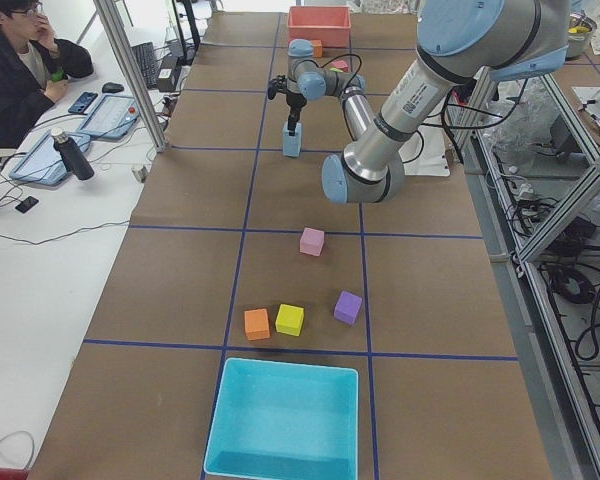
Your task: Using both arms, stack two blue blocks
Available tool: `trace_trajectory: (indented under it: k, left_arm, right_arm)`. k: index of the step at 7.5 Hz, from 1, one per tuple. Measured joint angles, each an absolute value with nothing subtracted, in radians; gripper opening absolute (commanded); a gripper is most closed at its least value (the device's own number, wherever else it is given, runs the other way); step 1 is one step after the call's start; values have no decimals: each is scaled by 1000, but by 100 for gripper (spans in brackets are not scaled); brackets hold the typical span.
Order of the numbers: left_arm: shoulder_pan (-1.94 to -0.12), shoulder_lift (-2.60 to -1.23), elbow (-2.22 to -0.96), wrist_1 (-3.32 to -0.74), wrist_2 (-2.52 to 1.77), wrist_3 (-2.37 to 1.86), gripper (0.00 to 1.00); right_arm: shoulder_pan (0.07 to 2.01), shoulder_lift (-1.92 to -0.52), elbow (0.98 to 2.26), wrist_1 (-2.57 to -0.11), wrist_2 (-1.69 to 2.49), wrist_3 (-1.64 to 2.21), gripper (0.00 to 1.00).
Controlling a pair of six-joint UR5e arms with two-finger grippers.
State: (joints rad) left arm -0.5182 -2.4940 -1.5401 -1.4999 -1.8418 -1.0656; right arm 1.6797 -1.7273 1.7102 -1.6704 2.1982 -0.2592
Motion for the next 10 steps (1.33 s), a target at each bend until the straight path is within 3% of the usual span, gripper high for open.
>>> trace_trajectory:
  k: [2, 5, 10]
  left_arm:
    - [-592, -2464, -1663, -1408, -1915, -1043, 98]
    - [-788, -2277, -1870, -1292, -2037, -774, 98]
    - [-1286, -1831, -1896, -1311, -2216, -92, 98]
  right_arm:
    - [1680, -1728, 1709, -1671, 2198, -259, 100]
    - [1680, -1729, 1704, -1671, 2199, -259, 100]
    - [1680, -1729, 1689, -1670, 2261, -259, 100]
